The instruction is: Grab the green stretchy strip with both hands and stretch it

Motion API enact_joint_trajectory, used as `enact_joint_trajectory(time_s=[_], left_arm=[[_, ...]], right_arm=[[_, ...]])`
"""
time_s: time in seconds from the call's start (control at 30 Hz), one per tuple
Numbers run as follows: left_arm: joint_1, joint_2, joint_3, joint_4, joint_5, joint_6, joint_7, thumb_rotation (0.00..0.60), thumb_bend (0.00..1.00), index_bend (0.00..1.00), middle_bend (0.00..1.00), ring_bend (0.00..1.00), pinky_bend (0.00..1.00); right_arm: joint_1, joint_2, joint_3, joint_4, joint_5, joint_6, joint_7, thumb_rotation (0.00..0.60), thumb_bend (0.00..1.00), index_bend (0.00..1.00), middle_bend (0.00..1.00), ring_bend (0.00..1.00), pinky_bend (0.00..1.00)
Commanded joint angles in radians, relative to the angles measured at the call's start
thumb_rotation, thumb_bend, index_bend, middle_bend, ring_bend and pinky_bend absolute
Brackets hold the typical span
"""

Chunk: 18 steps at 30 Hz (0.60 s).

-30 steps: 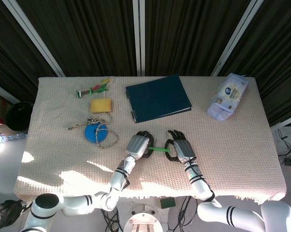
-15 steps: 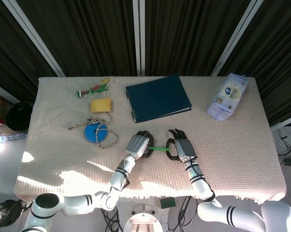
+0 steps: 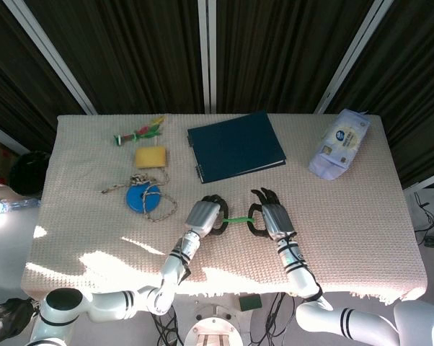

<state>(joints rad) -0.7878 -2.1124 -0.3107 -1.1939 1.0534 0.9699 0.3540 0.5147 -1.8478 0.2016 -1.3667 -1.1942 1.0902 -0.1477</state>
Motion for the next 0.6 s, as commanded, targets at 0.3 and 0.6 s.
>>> enact_joint_trajectory(time_s=[0.3,0.6], left_arm=[[0.017,0.137,-0.073,-0.285,-0.002,0.078,0.012,0.585,0.42,0.60,0.34,0.20,0.23],[0.013,0.199,-0.087,-0.387,-0.050,0.105,0.047,0.581,0.42,0.60,0.34,0.20,0.23]], right_arm=[[0.003,0.141,0.061,-0.274,-0.015,0.072,-0.096,0.600,0.43,0.63,0.09,0.00,0.00],[0.019,0.173,0.090,-0.332,0.010,0.086,-0.114,0.600,0.43,0.63,0.09,0.00,0.00]])
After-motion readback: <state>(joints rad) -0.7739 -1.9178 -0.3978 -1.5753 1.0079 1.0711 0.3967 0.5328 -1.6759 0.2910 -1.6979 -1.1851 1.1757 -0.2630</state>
